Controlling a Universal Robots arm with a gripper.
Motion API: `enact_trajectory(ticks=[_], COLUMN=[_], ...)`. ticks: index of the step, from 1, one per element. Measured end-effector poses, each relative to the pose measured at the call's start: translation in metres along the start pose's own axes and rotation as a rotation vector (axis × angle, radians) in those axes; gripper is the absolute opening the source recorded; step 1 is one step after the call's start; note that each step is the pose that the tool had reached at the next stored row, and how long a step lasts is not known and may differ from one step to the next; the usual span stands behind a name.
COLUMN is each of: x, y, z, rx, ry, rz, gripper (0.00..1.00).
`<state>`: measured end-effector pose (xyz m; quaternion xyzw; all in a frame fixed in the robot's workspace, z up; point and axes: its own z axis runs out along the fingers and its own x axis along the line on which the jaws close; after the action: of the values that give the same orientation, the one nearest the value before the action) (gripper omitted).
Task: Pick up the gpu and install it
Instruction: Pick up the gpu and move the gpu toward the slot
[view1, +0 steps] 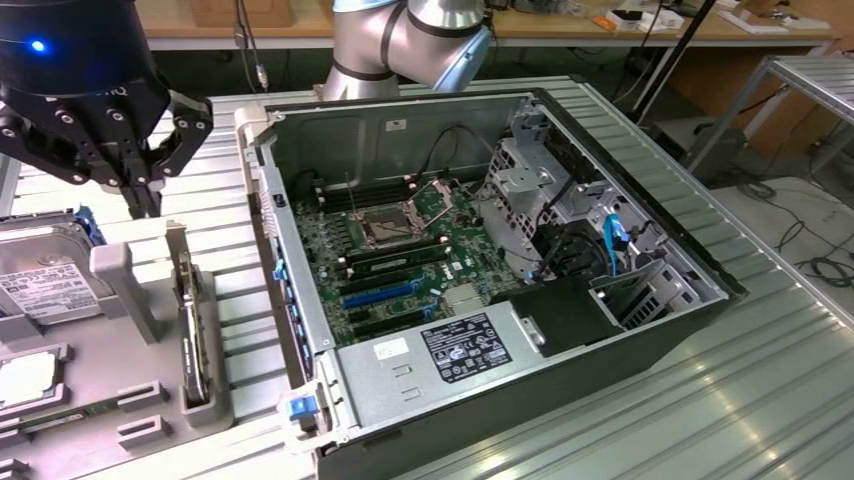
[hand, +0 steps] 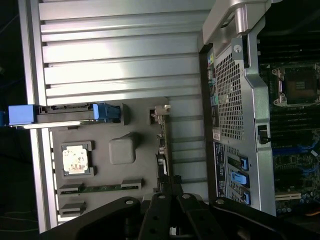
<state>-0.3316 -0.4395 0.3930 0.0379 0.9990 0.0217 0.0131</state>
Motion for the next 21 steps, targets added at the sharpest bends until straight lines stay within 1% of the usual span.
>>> enact_trajectory(ticks=[1, 2, 4, 6, 7, 16, 21], x=[0.0000, 0.0000, 0.0000, 0.0000, 0.0000, 0.0000, 0.0000], y=[0.0000, 0.0000, 0.0000, 0.0000, 0.0000, 0.0000, -0.0001], z=[0.0000, 0.0000, 0.0000, 0.0000, 0.0000, 0.0003, 0.0026], rx=[0.0000, 0.0000, -0.0001, 0.0000, 0.0000, 0.0000, 0.0000], ry=[-0.0001, -0.0001, 0.0000, -0.0001, -0.0001, 0.0001, -0.0001], rz=[0.000, 0.000, 0.000, 0.000, 0.000, 0.000, 0.000], gripper=[0.17, 0.29, 0.42, 0.42, 0.48, 0.48, 0.48])
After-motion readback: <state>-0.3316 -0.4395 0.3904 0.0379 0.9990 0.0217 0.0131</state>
